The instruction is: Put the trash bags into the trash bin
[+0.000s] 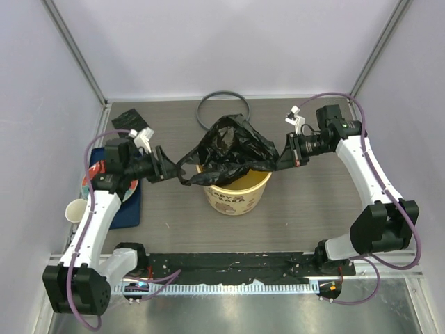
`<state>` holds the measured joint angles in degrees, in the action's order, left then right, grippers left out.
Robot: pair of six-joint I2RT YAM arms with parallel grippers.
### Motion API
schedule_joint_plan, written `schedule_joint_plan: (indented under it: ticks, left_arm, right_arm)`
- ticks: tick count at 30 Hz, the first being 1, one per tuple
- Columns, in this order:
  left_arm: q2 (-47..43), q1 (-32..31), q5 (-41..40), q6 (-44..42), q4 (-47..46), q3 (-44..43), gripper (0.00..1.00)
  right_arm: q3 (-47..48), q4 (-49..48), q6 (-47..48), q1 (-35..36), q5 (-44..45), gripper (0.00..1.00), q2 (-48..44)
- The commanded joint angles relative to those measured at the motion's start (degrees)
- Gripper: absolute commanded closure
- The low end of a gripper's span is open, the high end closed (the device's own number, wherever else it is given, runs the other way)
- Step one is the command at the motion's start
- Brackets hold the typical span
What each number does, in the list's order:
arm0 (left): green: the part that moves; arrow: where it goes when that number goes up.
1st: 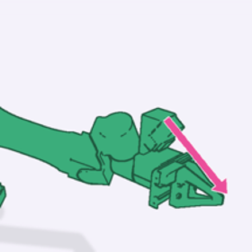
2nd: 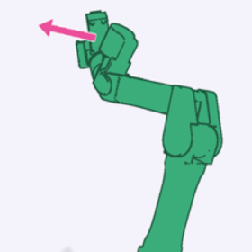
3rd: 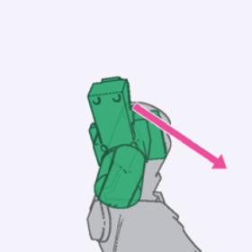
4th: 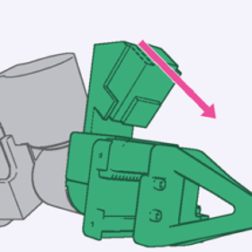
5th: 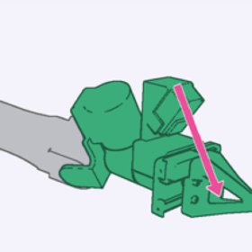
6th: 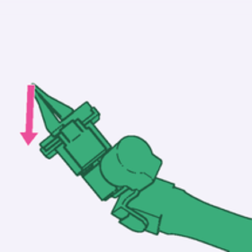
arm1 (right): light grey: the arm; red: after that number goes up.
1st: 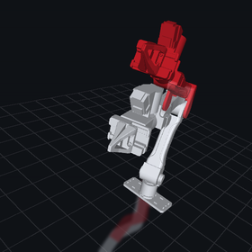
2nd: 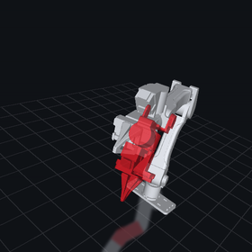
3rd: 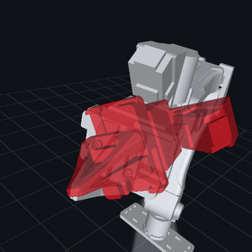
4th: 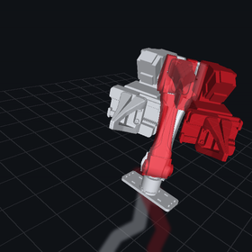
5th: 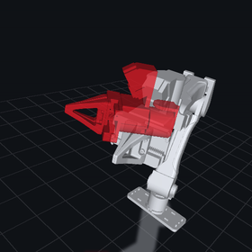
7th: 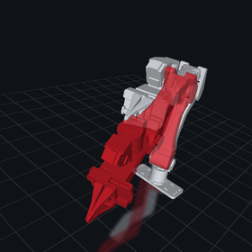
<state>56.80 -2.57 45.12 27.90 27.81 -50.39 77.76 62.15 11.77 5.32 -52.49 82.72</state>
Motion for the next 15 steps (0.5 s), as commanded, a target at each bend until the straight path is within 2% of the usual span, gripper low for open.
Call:
schedule_joint_plan:
  ticks: [1,4,7,9,12,15]
  left_arm:
    - [0.76,-3.92,2.16,4.53,-4.86,4.86,0.55]
    - [2.52,-8.41,3.56,8.91,-14.16,6.36,0.55]
    - [7.96,-10.35,4.80,14.79,-26.90,6.01,0.53]
    - [12.80,-10.35,4.36,15.60,-32.79,4.43,0.53]
    - [17.89,-10.35,3.66,14.64,-36.67,0.48,0.52]
    - [21.50,-9.74,2.60,13.06,-36.78,-2.78,0.53]
  right_arm:
    - [-3.13,-1.68,-2.27,-0.14,-4.99,0.99,-3.26]
    - [-5.15,-2.73,-4.63,-0.05,-6.74,0.99,-4.14]
    - [-9.19,-11.23,-11.22,0.13,-7.63,0.99,-6.24]
    - [-11.57,-18.62,-17.82,0.48,-7.72,0.99,-7.13]
    - [-12.45,-23.73,-22.22,1.44,-7.19,0.99,-7.40]
    - [-12.80,-27.16,-25.03,2.76,-6.14,0.99,-7.22]
